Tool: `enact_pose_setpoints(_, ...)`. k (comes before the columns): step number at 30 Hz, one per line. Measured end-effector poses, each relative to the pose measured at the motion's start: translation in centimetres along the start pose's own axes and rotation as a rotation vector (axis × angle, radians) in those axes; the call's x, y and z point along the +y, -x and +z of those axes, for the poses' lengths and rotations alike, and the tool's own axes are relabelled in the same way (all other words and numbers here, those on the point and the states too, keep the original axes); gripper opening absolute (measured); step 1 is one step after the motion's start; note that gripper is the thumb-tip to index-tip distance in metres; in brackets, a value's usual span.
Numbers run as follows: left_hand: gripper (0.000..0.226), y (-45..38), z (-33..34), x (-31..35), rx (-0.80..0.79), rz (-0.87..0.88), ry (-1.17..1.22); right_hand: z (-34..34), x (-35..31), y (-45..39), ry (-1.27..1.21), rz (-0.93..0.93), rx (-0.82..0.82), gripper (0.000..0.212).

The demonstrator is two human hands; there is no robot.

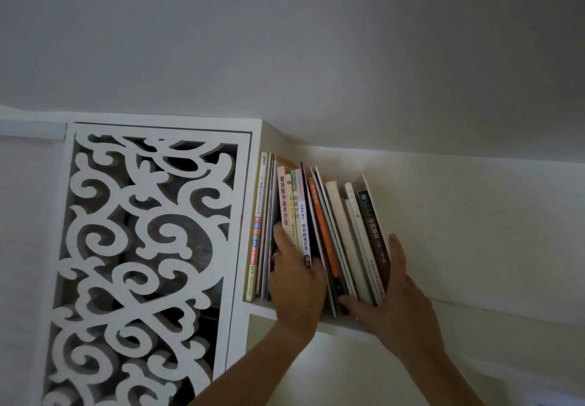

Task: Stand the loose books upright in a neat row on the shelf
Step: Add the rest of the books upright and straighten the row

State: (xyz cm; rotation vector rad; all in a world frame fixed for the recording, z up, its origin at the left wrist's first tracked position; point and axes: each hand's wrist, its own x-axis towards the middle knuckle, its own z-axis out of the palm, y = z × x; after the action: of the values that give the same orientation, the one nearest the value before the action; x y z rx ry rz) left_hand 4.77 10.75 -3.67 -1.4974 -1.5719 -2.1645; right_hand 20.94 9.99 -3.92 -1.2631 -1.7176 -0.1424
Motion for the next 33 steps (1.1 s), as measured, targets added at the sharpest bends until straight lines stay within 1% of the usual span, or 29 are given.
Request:
enact_pose_setpoints(2,0.083,1.6,-1.6,1.1,0.024,0.045,0.001,0.2,-0.1,0.4,0.018,0.005,0.027,0.130)
enact_pose_setpoints(5,0.083,2.9,-3.7,1.9,0.095,0.131,-0.043,0.8,-0.9,0.8,0.023,0.025,0.048,0.121)
enact_pose_setpoints(9,0.082,2.5,-5.9,1.8,0.082,0.174,-0.107,1.4,-2.6,1.2,0.036,0.068,0.074,0.113)
enact_pose_setpoints(12,0.083,2.5,-5.9,1.7,0.067,0.182,-0.126,1.3,-3.2,1.2,-0.070,0.106,0.051,0.107)
enact_pose_setpoints(14,0.084,2.6,-5.3,1.7,0.050,0.178,-0.111,0.8,-3.4,1.0,-0.188,0.120,-0.019,0.109)
enact_pose_setpoints(16,0.085,2.5,-4.6,1.5,0.036,0.162,-0.090,0.4,-3.4,0.9,-0.265,0.126,-0.080,0.119)
enact_pose_setpoints(17,0.085,2.2,-4.1,1.2,0.036,0.162,-0.089,0.4,-3.5,0.9,-0.266,0.130,-0.089,0.124)
enact_pose_setpoints(18,0.085,1.9,-3.7,1.0,0.035,0.166,-0.091,0.4,-3.4,0.9,-0.208,0.125,-0.066,0.126)
enact_pose_setpoints(19,0.085,1.5,-3.2,0.6,0.031,0.169,-0.094,0.4,-3.6,1.1,-0.099,0.100,-0.010,0.125)
enact_pose_setpoints(20,0.085,1.0,-2.8,0.3,0.025,0.171,-0.096,0.3,-3.8,1.3,0.017,0.038,0.070,0.120)
enact_pose_setpoints(21,0.084,0.5,-2.4,-0.1,0.020,0.170,-0.093,0.2,-4.1,1.6,0.097,-0.069,0.171,0.108)
enact_pose_setpoints(22,0.082,0.0,-2.1,-0.4,0.011,0.166,-0.086,0.2,-4.4,1.8,0.148,-0.195,0.264,0.088)
enact_pose_setpoints(23,0.081,-0.4,-1.7,-0.8,0.005,0.159,-0.082,0.3,-4.8,1.8,0.200,-0.293,0.323,0.067)
enact_pose_setpoints(24,0.081,-0.7,-1.3,-1.0,0.000,0.150,-0.085,0.4,-5.2,1.8,0.256,-0.338,0.340,0.053)
enact_pose_setpoints(25,0.081,-0.9,-1.1,-1.2,0.000,0.145,-0.099,0.7,-5.3,1.6,0.306,-0.328,0.326,0.045)
enact_pose_setpoints(27,0.082,-0.9,-0.5,-1.6,0.005,0.183,-0.137,1.1,-5.1,0.9,0.368,-0.257,0.310,0.033)
enact_pose_setpoints(29,0.076,-0.8,-0.3,-1.8,0.027,0.253,-0.129,1.4,-4.7,0.4,0.397,-0.238,0.315,0.029)
enact_pose_setpoints(30,0.068,-0.8,-0.3,-1.8,0.033,0.281,-0.101,1.5,-4.6,0.3,0.407,-0.244,0.320,0.030)
enact_pose_setpoints(33,0.030,-1.3,-0.4,-2.5,0.020,0.447,-0.104,1.9,-4.4,0.4,0.422,-0.262,0.348,0.032)
